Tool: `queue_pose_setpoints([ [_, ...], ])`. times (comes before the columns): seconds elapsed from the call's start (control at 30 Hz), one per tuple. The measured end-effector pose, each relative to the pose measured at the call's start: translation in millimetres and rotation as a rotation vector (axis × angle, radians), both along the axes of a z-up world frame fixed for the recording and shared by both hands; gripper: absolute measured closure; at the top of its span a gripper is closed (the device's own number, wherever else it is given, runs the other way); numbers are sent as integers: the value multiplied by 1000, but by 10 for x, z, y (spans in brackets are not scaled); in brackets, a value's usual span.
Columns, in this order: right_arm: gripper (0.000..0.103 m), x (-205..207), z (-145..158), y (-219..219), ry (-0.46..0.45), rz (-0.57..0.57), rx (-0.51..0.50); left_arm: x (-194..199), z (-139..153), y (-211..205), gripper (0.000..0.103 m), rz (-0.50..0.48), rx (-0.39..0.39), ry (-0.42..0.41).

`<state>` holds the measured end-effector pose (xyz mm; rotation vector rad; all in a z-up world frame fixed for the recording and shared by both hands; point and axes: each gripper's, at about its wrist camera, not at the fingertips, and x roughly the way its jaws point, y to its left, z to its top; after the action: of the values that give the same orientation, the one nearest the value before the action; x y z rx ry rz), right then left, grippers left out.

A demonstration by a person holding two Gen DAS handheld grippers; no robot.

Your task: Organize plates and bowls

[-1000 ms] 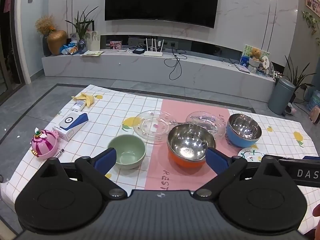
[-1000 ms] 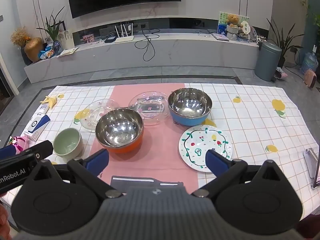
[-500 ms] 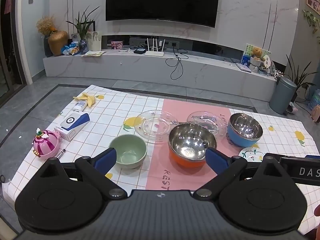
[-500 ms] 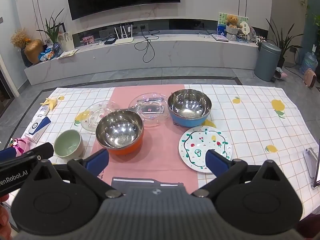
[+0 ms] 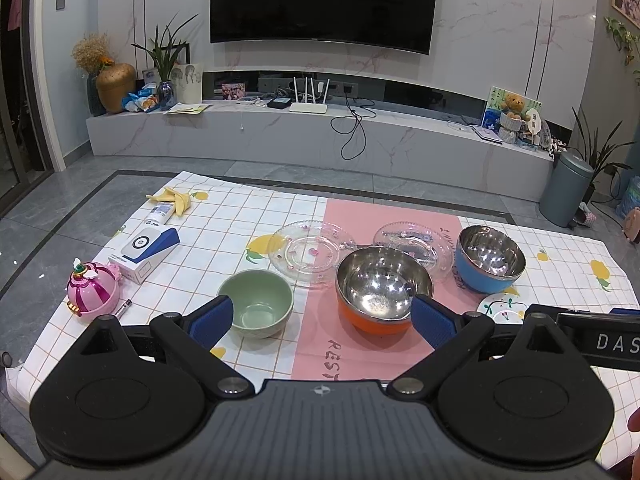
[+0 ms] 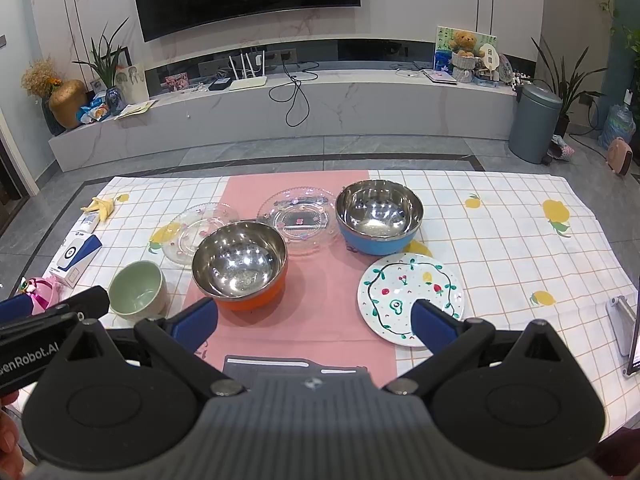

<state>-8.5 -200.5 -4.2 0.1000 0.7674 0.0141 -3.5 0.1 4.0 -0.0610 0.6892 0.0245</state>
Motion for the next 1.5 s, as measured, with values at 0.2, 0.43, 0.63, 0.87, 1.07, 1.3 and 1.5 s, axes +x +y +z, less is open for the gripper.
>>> queue_pose_setpoints([
  [0.2,2,-1,0,0,-1,-1,-1,-3,-1,4,0,-2,0,-1],
  [0.43,2,-1,-2,-1,-1,-3,0,-2,-4,0,0,-1,0,0],
  [0.63,2,10,3,-23,0,-9,2,17,-7,-56,0,-6,6,6],
  [0.87,2,16,10,-36,0,-9,4,27,-13,-80,0,-14,9,9],
  [1.07,2,22,7,-50,-2,-14,7,34,-9,-93,0,-15,13,12],
  [1.3,2,20,-3,-49,-1,-12,6,35,-12,-94,0,-14,11,11],
  [1.5,2,19,-4,-46,-1,-12,6,40,-12,-95,0,-15,9,11],
])
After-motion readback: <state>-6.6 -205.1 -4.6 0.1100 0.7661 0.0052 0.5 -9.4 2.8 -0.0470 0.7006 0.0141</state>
